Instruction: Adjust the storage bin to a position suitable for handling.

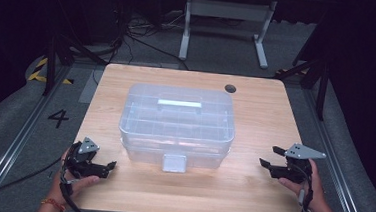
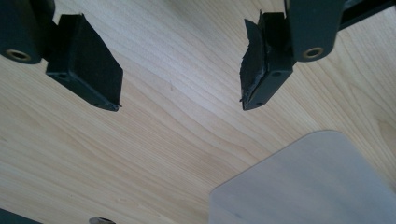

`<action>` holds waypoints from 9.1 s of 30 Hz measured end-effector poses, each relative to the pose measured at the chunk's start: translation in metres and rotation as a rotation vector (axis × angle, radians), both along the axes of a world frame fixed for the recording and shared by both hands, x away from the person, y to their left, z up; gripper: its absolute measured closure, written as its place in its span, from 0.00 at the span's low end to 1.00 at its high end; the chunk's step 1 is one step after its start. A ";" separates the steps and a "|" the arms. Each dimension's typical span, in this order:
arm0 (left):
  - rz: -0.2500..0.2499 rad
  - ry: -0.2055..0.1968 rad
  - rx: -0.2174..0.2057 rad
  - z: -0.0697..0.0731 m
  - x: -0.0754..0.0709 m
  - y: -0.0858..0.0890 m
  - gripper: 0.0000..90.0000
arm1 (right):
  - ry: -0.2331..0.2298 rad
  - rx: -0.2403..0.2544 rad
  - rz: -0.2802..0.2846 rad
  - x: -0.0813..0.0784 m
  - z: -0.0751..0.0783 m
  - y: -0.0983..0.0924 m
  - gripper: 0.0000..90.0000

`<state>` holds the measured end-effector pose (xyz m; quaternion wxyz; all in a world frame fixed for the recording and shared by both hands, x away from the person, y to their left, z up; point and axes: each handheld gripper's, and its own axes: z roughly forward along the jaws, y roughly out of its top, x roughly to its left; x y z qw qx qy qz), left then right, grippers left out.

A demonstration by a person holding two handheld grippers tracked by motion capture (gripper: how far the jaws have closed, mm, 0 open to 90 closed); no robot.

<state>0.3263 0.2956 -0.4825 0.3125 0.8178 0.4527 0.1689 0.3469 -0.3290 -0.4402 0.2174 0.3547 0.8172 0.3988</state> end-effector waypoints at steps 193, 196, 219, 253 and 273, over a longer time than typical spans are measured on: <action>0.001 -0.025 -0.022 0.001 -0.002 0.003 0.18 | -0.037 -0.038 0.447 0.098 0.150 0.210 0.84; -0.008 -0.030 -0.023 0.002 -0.004 0.005 0.25 | -0.030 -0.031 0.446 0.101 0.152 0.210 0.84; -0.093 -0.233 -0.082 0.070 -0.019 -0.015 0.86 | 0.003 -0.018 0.441 0.112 0.160 0.209 0.83; -0.170 -0.287 -0.143 0.089 -0.006 -0.045 1.00 | -0.023 -0.033 0.417 0.110 0.166 0.209 0.77; -0.201 -0.308 -0.117 0.102 0.001 -0.042 1.00 | -0.192 0.007 0.207 0.073 0.173 0.111 0.54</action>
